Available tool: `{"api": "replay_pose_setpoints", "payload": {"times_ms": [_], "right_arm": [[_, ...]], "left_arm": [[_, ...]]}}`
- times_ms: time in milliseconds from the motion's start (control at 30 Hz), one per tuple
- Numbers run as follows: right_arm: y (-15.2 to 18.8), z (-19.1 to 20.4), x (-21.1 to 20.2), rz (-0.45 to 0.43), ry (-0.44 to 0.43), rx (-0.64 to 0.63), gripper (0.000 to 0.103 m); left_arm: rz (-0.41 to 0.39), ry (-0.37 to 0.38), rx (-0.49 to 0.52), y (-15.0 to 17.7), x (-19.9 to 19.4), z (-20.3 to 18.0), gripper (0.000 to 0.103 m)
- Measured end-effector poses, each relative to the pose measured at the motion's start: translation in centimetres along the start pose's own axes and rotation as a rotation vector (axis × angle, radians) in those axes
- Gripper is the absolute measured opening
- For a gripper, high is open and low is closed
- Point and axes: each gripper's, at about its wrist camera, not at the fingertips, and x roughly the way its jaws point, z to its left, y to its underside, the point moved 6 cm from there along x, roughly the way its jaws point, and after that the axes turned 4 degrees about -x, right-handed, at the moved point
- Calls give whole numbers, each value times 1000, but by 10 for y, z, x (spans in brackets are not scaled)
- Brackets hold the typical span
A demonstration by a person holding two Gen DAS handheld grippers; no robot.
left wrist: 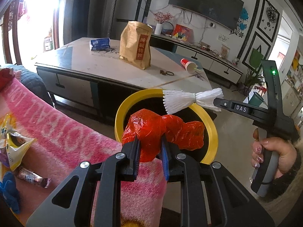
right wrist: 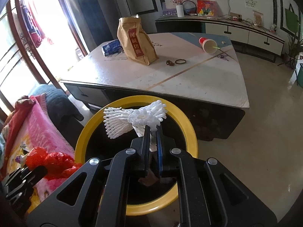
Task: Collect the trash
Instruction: 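Carry the red bag in the left tool and mesh sleeve in the right tool over the bin, then open both tools to drop the red bag and mesh sleeve into the bin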
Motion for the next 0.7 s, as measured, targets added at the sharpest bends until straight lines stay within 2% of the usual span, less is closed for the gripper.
{"api": "replay_pose_setpoints", "payload": {"times_ms": [300,433,500,567,700], "right_arm": [[2,2,3,7,-5,0,6],[2,0,3,1,-3,11,24],[1,-1,2,-1,-6,18,31],[0,-1,0,-8,-1,19,37],[-2,3,-4,-24,3,7,47]], "left_arm": [[30,0,9,1,17,-8,19],[34,1,10,-1,23,-12,21],[28,6,19,-2,24,-14,31],[12,4,16,-3,22,-13,63],[-2,-7,-16,-5,15,-4,85]]}}
